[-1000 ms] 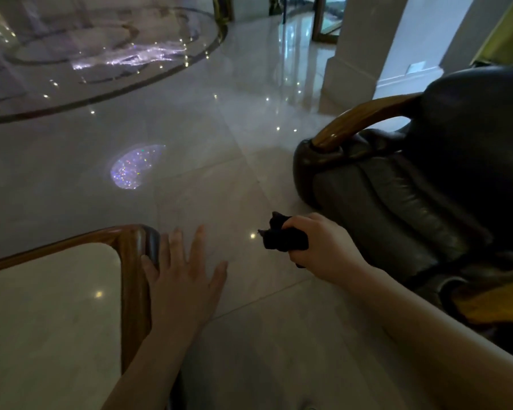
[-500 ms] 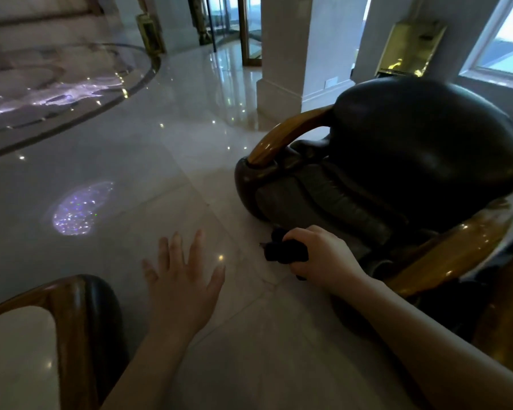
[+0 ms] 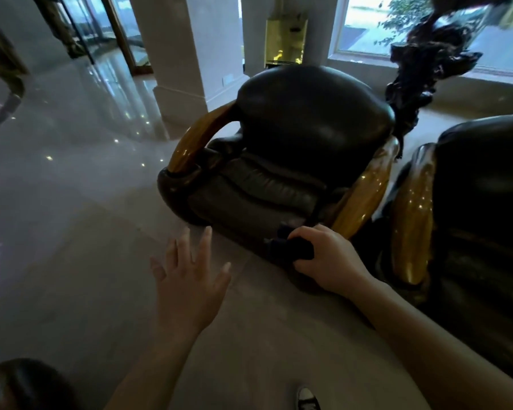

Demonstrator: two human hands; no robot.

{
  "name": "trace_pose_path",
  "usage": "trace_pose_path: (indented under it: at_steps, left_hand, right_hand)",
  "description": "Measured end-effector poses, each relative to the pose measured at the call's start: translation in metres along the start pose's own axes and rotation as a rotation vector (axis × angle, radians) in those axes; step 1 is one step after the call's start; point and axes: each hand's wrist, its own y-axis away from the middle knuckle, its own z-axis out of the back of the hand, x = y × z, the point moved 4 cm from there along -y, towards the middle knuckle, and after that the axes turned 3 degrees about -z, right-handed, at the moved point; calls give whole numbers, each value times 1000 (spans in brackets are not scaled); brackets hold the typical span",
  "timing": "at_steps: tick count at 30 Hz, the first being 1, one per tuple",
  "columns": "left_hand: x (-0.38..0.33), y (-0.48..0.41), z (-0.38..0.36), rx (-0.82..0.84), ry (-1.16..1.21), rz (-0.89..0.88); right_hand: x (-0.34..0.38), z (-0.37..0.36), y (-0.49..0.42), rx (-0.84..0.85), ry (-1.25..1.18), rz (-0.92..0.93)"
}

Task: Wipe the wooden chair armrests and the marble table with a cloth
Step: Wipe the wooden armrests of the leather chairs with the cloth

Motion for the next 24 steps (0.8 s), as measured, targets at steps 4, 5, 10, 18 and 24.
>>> trace_pose_path:
  at_steps: [4, 5, 10, 18, 24]
  left_hand:
    - [-27, -9, -10, 19, 30, -78]
    - [-36, -12, -14, 28, 35, -101]
    - [-87, -33, -35, 41, 35, -191]
    - [-209, -72, -69, 94, 38, -295]
    - [-272, -98, -101, 122, 39, -339]
  right_hand:
    - [-25, 17, 19, -43, -4, -95]
    - [-33, 22, 22, -56, -4, -119]
    - [-81, 48, 34, -139, -31, -188]
    - [-184, 100, 38, -172, -94, -234]
    - [-251, 128, 31, -191, -84, -275]
